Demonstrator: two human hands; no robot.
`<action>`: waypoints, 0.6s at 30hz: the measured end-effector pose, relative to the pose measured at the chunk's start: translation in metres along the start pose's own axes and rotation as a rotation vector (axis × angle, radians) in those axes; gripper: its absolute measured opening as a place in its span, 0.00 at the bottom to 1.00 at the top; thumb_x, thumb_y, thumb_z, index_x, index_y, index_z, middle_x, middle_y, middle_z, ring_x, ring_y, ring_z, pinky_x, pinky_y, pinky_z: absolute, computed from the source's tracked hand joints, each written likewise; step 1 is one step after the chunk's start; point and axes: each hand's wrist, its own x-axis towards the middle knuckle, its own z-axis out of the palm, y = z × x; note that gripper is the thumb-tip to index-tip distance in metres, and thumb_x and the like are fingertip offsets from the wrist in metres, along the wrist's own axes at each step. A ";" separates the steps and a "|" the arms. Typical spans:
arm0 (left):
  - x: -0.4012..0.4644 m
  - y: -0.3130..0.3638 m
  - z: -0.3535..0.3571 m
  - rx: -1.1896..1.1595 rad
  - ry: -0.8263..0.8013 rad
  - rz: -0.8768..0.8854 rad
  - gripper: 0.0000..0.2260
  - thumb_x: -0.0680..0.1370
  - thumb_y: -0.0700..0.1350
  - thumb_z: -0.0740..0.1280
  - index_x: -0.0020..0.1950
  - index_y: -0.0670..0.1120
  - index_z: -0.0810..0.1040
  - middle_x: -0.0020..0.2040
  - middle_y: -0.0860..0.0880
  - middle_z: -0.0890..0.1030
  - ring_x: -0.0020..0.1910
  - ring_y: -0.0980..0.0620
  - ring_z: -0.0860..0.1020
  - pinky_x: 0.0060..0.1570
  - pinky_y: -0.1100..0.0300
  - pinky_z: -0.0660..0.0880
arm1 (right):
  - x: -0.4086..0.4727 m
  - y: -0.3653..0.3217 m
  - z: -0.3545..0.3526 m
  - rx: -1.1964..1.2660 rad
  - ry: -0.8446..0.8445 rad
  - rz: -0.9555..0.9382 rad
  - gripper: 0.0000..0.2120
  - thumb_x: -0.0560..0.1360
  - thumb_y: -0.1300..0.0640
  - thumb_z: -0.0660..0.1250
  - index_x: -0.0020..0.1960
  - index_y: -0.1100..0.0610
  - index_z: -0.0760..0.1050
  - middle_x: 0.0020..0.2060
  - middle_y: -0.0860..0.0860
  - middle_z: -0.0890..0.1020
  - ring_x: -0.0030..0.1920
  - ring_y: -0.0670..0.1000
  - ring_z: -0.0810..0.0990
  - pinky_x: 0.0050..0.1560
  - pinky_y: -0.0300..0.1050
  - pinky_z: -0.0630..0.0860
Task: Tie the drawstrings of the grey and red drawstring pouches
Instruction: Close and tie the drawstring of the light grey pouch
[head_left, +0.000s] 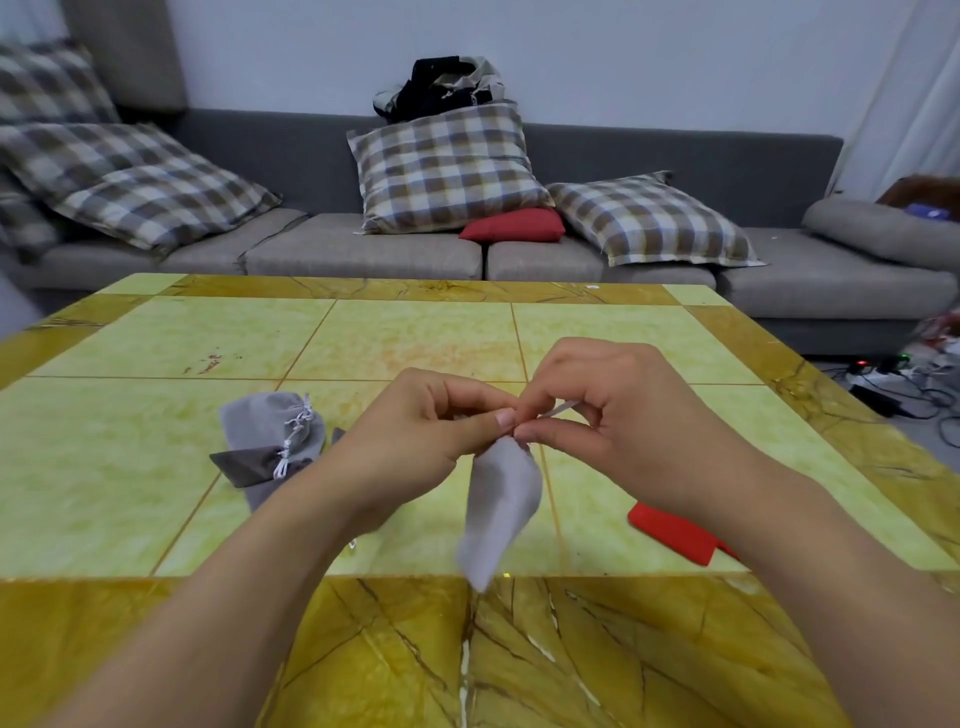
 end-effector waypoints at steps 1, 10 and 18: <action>0.000 0.001 -0.001 -0.022 -0.002 -0.008 0.08 0.79 0.42 0.67 0.51 0.46 0.86 0.48 0.45 0.86 0.55 0.46 0.82 0.62 0.48 0.75 | 0.000 0.000 0.000 0.019 0.029 0.002 0.03 0.69 0.58 0.78 0.42 0.54 0.85 0.36 0.46 0.80 0.37 0.36 0.74 0.41 0.27 0.67; 0.001 0.002 -0.004 -0.191 -0.045 -0.088 0.08 0.77 0.39 0.67 0.52 0.40 0.85 0.51 0.40 0.85 0.52 0.46 0.83 0.52 0.60 0.79 | 0.001 0.003 0.003 0.119 0.112 0.001 0.03 0.70 0.56 0.77 0.41 0.56 0.85 0.34 0.46 0.83 0.37 0.43 0.79 0.36 0.31 0.70; 0.003 0.001 -0.003 -0.224 0.071 -0.113 0.09 0.71 0.35 0.74 0.51 0.39 0.84 0.45 0.40 0.86 0.51 0.43 0.84 0.51 0.58 0.81 | -0.001 -0.002 -0.007 0.432 -0.034 0.177 0.04 0.70 0.60 0.77 0.44 0.55 0.86 0.37 0.47 0.86 0.35 0.53 0.82 0.39 0.48 0.79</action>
